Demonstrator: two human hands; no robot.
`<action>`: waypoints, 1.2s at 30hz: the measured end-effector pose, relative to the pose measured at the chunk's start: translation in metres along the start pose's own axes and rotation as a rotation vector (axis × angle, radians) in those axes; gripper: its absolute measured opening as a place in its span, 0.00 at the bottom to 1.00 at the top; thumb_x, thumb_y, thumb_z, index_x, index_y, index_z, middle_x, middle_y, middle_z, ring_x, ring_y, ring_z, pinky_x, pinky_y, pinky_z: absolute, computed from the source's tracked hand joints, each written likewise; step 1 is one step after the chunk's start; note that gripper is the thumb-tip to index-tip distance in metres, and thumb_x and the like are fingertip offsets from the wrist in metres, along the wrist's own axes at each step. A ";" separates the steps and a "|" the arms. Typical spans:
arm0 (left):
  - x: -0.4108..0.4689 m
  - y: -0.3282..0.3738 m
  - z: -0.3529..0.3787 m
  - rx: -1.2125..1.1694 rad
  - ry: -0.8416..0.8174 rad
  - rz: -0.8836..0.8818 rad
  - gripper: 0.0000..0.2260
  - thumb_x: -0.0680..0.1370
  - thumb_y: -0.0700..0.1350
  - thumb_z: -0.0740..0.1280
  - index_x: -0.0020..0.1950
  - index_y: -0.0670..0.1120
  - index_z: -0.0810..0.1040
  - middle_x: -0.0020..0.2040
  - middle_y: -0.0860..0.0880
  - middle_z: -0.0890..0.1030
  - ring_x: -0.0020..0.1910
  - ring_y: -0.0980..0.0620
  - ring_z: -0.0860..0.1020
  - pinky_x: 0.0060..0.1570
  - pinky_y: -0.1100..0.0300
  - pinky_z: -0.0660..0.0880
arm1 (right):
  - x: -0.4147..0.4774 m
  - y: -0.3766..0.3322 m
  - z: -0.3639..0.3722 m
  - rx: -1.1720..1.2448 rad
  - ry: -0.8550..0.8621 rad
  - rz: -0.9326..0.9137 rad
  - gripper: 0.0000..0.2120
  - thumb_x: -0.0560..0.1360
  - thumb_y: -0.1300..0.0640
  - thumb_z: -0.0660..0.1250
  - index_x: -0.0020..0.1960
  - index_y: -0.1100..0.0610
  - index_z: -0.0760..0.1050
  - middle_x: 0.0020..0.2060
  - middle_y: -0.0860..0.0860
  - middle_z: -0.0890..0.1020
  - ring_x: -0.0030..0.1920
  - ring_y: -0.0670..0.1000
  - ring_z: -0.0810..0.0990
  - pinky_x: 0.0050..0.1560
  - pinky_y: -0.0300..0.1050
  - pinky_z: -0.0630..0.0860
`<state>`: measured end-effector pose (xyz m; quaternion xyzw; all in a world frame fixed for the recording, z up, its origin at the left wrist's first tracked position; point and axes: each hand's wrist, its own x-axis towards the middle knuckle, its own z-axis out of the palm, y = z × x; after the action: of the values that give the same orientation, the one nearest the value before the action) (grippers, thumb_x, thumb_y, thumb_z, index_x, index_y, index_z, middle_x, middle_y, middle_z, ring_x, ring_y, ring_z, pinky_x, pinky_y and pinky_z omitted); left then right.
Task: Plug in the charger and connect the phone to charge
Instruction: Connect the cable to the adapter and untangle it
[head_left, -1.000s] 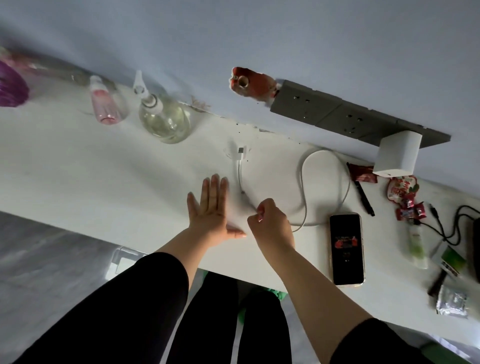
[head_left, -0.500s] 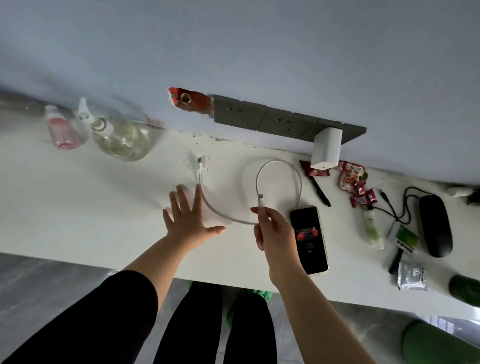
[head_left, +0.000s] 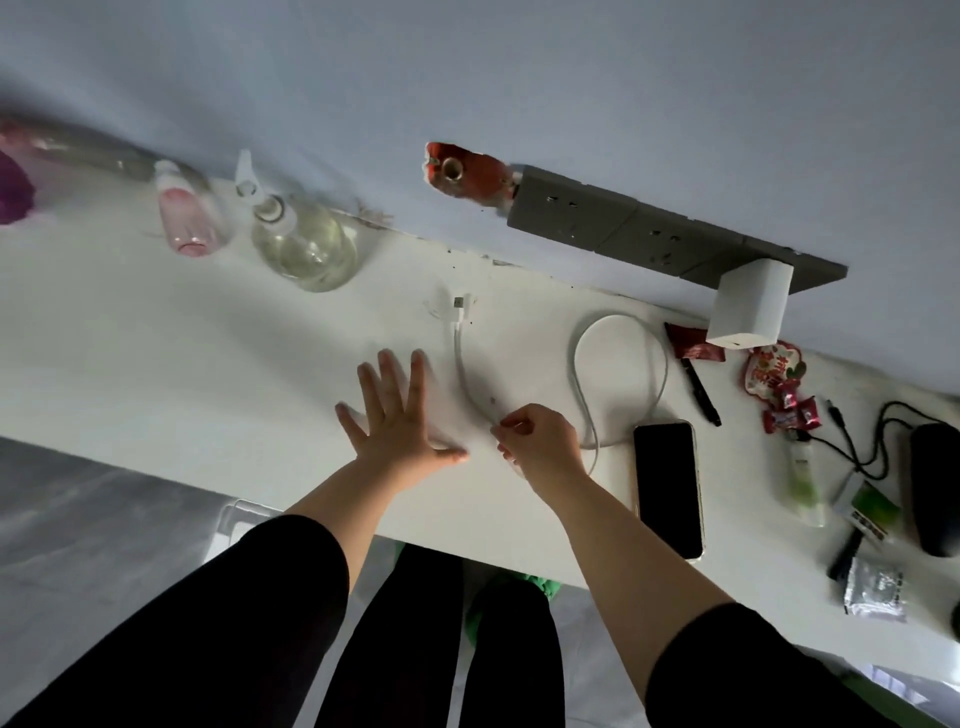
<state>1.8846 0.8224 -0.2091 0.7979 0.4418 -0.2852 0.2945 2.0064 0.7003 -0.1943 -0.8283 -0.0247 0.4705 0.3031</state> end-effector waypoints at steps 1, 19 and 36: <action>0.001 -0.002 0.000 -0.012 -0.025 0.009 0.59 0.60 0.70 0.69 0.67 0.62 0.21 0.68 0.51 0.20 0.70 0.46 0.23 0.69 0.31 0.38 | 0.001 -0.001 0.001 -0.020 0.001 0.001 0.03 0.71 0.58 0.72 0.40 0.55 0.78 0.31 0.52 0.83 0.29 0.48 0.79 0.36 0.46 0.79; 0.010 -0.009 -0.001 -0.042 -0.138 0.041 0.63 0.58 0.69 0.71 0.65 0.59 0.19 0.59 0.51 0.12 0.65 0.43 0.18 0.64 0.30 0.33 | 0.021 -0.084 0.038 -0.256 0.159 -0.124 0.07 0.70 0.54 0.66 0.46 0.54 0.75 0.40 0.48 0.81 0.42 0.53 0.79 0.38 0.45 0.75; -0.004 0.083 0.012 -0.135 0.020 -0.021 0.52 0.63 0.76 0.59 0.71 0.59 0.27 0.76 0.50 0.29 0.74 0.45 0.30 0.68 0.30 0.42 | -0.077 -0.022 -0.099 0.844 0.108 0.006 0.11 0.81 0.58 0.60 0.50 0.60 0.81 0.33 0.54 0.80 0.30 0.49 0.77 0.38 0.42 0.77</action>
<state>1.9528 0.7751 -0.1959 0.7745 0.4711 -0.2499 0.3402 2.0473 0.6455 -0.0867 -0.6552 0.1887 0.3961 0.6150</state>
